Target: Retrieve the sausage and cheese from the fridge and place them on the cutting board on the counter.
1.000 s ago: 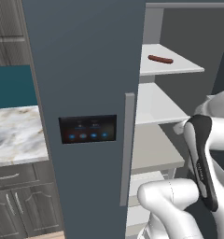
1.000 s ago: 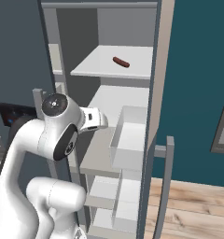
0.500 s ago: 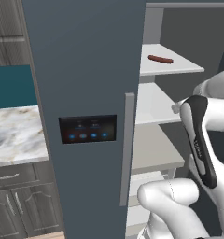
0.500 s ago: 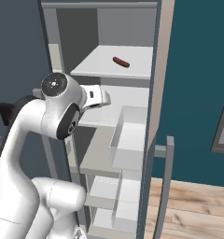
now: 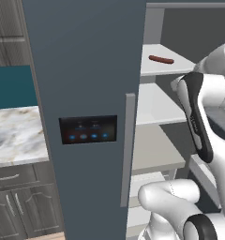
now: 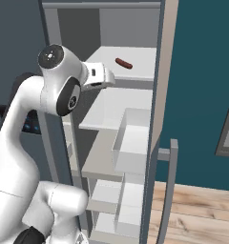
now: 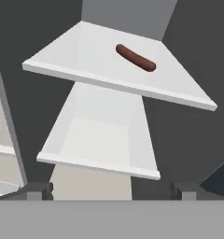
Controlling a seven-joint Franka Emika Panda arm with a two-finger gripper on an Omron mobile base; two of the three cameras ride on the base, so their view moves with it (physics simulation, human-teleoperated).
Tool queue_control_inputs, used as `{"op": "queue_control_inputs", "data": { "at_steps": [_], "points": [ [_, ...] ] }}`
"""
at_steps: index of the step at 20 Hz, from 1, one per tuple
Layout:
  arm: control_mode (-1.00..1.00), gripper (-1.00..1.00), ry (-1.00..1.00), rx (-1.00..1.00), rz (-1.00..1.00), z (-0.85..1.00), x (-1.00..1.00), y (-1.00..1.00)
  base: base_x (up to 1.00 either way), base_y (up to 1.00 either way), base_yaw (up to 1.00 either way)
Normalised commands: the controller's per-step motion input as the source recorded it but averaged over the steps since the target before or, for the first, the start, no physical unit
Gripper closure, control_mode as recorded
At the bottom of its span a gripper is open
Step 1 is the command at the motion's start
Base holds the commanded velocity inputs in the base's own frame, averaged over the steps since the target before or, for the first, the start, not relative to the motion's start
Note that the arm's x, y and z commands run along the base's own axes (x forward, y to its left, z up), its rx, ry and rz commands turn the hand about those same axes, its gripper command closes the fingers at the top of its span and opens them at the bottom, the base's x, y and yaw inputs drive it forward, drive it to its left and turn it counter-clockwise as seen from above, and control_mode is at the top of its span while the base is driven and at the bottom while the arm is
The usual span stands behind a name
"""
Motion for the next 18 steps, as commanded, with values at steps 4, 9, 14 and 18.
{"op": "queue_control_inputs", "data": {
  "at_steps": [4, 9, 14, 18],
  "points": [
    [-1.0, -1.0, 0.0, 0.08, -0.02, 0.48, 0.31, -0.17, 0.0, 0.0, 0.0],
    [-1.0, -1.0, -0.09, 0.06, 0.0, 0.15, 0.32, -0.22, 0.0, 0.0, 0.0],
    [-1.0, -1.0, 0.0, 0.01, -0.03, 0.06, 0.57, -0.08, 0.0, 0.0, 0.0],
    [-1.0, -1.0, 0.01, 0.04, -0.04, -0.11, 0.6, -0.02, 0.0, 0.0, 0.0]
  ]
}}
